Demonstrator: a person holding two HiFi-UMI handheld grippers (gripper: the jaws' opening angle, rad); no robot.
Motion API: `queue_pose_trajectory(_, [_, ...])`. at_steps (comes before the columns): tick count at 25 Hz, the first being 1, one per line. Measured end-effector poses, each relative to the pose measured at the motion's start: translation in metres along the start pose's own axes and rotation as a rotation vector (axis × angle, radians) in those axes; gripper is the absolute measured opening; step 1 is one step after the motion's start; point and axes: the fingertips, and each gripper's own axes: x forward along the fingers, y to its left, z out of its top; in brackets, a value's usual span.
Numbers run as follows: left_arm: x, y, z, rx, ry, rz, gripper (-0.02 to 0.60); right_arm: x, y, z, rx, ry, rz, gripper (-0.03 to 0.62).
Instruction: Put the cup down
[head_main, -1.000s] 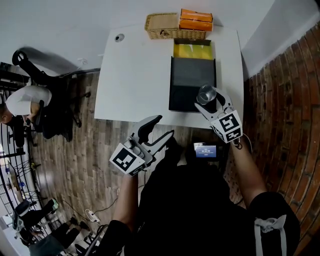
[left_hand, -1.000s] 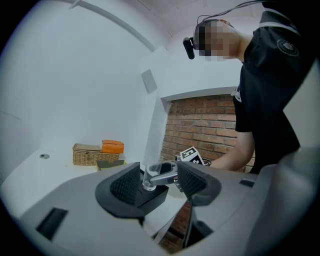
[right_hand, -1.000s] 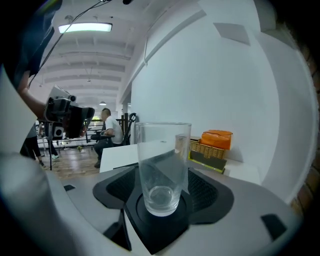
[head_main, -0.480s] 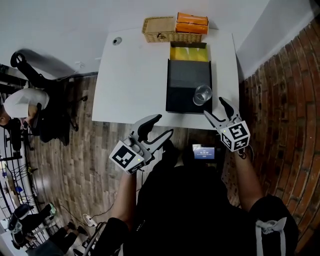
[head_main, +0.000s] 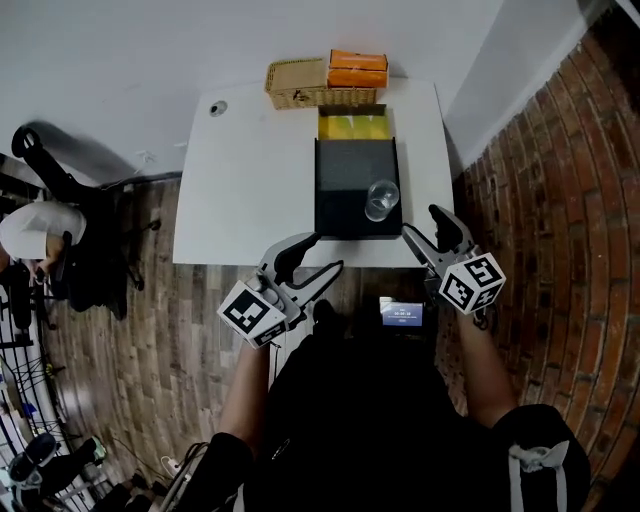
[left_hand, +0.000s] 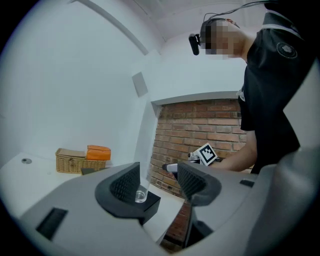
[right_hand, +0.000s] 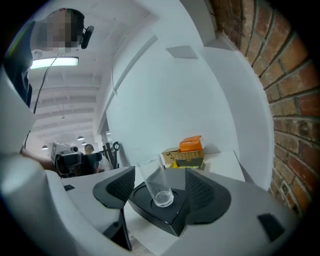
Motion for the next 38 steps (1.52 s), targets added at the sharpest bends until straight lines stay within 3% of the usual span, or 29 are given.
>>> queue_pose_trajectory(5, [0.014, -0.010, 0.005, 0.015, -0.015, -0.056, 0.230, -0.011, 0.020, 0.023, 0.095, -0.042, 0.072, 0.316])
queue_pose_trajectory(7, [0.019, -0.014, 0.006, 0.019, -0.021, -0.076, 0.230, -0.018, 0.026, 0.034, 0.134, -0.074, 0.097, 0.286])
queue_pose_trajectory(9, [0.023, -0.016, 0.009, 0.028, -0.031, -0.088, 0.230, -0.025, 0.026, 0.049, 0.159, -0.124, 0.069, 0.250])
queue_pose_trajectory(12, [0.027, -0.015, 0.017, 0.043, -0.054, -0.090, 0.229, -0.035, 0.026, 0.067, 0.162, -0.194, 0.012, 0.115])
queue_pose_trajectory(15, [0.030, -0.016, 0.024, 0.052, -0.081, -0.091, 0.207, -0.040, 0.035, 0.075, 0.160, -0.217, 0.038, 0.061])
queue_pose_trajectory(25, [0.027, -0.017, 0.040, 0.058, -0.136, -0.108, 0.009, -0.036, 0.054, 0.070, 0.080, -0.184, 0.084, 0.018])
queue_pose_trajectory(38, [0.028, -0.015, 0.038, 0.029, -0.119, -0.138, 0.008, -0.019, 0.058, 0.058, 0.026, -0.112, 0.098, 0.017])
